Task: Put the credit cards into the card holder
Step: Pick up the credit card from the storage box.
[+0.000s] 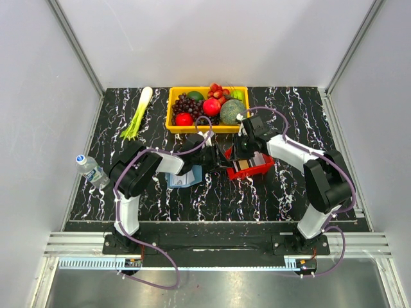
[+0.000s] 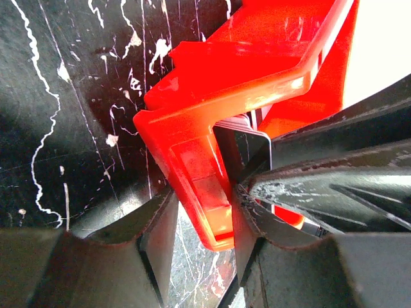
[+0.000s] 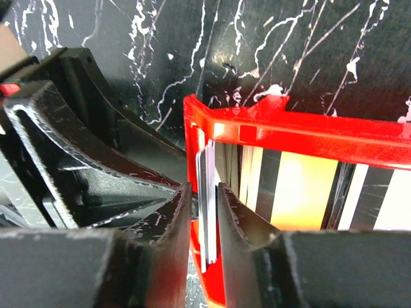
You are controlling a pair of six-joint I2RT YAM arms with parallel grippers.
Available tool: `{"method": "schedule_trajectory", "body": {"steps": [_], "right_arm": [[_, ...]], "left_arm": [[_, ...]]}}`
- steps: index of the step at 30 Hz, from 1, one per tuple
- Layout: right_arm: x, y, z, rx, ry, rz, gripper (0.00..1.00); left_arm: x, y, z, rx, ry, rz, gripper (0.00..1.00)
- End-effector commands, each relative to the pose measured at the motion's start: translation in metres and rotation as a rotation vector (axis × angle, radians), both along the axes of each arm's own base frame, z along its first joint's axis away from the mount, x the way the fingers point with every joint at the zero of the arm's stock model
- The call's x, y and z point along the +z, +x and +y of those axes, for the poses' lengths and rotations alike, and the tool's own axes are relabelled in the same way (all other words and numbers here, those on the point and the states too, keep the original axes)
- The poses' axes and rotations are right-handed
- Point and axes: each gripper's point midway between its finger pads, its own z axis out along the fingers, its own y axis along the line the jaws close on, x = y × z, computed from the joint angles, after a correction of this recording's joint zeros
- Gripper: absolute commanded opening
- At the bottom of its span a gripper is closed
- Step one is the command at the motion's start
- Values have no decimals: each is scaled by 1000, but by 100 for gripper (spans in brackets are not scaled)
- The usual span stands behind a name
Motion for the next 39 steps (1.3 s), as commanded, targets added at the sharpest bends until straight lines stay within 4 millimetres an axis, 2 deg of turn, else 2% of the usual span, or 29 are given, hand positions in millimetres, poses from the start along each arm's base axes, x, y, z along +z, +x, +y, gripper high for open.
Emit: {"method": "schedule_trajectory", "body": {"steps": [1,7,11,18,21,28,34,39], "right_arm": [[24,-8,34,75,149,19,37],[30,-11,42,90,200,44,40],[25,-1,30,23,135,6,40],[46,14,6,-44,81,-104,46],[38,15,1,-55,78,-80,48],[1,6,-1,-62,74,38,49],[-6,5,4,-45,115,75,49],[-1,3,11,-38,201,91,48]], "left_arm": [[13,7,-8,-19,-16,-76,31],[14,7,-7,-18,-16,-78,30],[15,5,-7,-17,-18,-78,30],[14,5,-6,-18,-17,-79,30],[14,5,-6,-20,-17,-80,30],[14,4,-5,-16,-14,-78,30],[14,5,-5,-18,-16,-79,30],[14,6,-6,-19,-15,-79,30]]}}
